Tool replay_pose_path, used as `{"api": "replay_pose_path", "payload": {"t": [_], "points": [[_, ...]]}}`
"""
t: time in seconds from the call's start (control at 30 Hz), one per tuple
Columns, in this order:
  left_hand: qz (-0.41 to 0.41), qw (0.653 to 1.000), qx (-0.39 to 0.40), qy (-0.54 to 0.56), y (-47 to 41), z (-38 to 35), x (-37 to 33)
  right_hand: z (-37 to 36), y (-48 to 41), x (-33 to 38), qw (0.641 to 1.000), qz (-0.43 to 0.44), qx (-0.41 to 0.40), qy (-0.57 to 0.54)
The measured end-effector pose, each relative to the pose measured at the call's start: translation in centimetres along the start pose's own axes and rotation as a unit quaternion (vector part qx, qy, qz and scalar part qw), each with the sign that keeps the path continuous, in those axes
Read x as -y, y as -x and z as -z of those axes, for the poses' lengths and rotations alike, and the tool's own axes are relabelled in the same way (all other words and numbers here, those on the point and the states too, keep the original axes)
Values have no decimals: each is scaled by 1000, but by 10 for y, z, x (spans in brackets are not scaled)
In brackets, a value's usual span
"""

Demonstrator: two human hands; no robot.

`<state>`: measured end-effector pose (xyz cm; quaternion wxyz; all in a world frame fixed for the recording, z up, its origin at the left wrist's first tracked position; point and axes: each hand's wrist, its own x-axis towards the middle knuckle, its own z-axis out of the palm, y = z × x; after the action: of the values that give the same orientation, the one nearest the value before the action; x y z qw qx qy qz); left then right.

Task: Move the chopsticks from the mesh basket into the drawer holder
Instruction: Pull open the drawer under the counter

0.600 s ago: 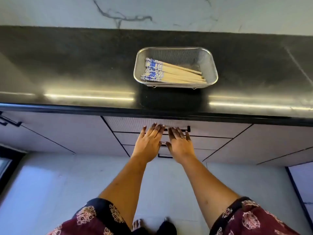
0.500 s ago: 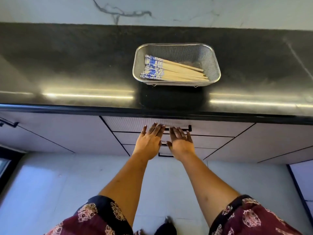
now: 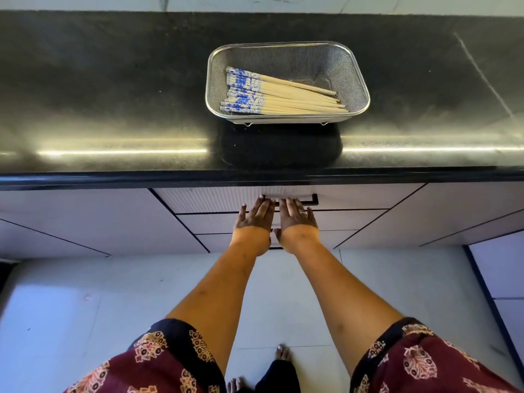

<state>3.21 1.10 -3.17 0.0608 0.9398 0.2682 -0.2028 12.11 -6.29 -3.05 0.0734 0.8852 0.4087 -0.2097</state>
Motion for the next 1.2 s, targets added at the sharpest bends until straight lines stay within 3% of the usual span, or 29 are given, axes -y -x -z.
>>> {"api": "replay_pose_path", "payload": {"t": [0.43, 1.2], "points": [[-2, 1000, 7, 28, 7, 13, -7, 0, 3, 4, 999, -35, 8, -34], [-10, 1000, -5, 12, 31, 15, -19, -1, 35, 0, 999, -10, -13, -42]]}}
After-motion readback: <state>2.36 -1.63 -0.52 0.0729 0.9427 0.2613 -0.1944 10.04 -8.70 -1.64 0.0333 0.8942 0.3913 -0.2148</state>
